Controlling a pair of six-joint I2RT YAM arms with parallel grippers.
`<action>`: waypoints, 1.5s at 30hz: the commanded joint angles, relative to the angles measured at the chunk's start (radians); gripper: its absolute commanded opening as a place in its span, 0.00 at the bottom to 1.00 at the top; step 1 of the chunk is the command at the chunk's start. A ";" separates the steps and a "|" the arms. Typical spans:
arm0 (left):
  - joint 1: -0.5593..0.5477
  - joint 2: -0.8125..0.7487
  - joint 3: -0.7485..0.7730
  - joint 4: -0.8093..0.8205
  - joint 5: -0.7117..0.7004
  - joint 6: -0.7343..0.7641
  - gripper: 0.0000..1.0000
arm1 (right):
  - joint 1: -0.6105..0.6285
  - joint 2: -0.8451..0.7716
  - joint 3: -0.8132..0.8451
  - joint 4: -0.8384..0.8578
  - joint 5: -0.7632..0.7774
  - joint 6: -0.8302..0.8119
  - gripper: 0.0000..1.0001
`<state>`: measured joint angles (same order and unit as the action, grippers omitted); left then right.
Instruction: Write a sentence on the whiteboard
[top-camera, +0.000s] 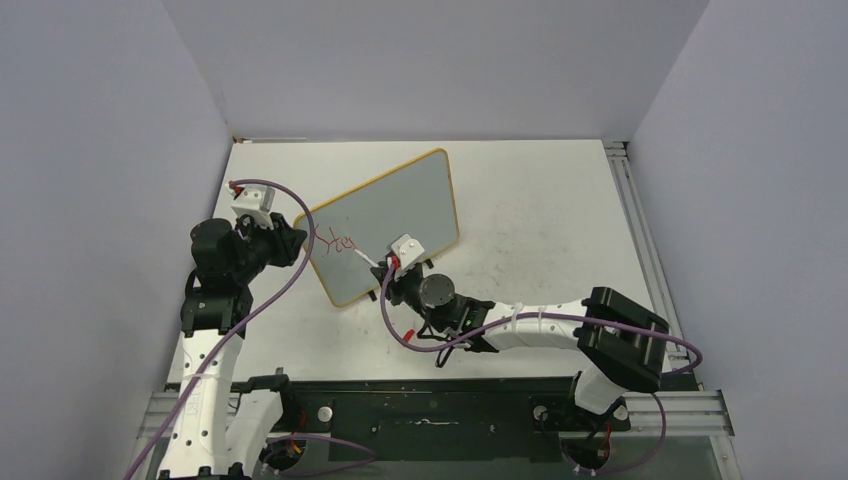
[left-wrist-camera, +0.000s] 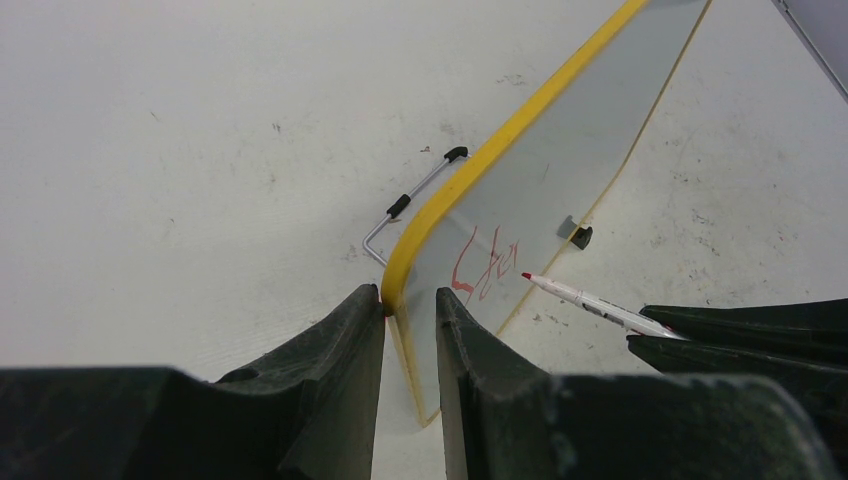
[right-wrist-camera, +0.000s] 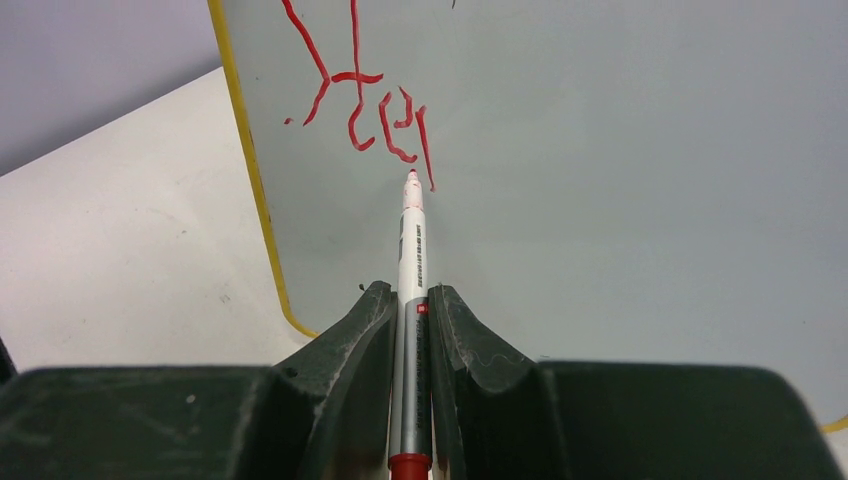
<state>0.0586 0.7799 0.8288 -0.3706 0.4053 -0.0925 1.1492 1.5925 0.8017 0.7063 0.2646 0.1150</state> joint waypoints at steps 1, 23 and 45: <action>-0.004 -0.011 0.006 0.019 0.030 0.002 0.24 | 0.006 -0.036 0.051 0.064 0.025 -0.040 0.05; -0.008 -0.009 0.007 0.022 0.031 0.003 0.24 | -0.013 0.038 0.129 0.096 0.003 -0.075 0.05; -0.008 -0.010 0.007 0.021 0.027 0.004 0.24 | -0.040 0.003 0.059 0.075 0.079 -0.031 0.05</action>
<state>0.0586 0.7799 0.8288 -0.3695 0.4042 -0.0921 1.1286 1.6295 0.8799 0.7559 0.3000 0.0673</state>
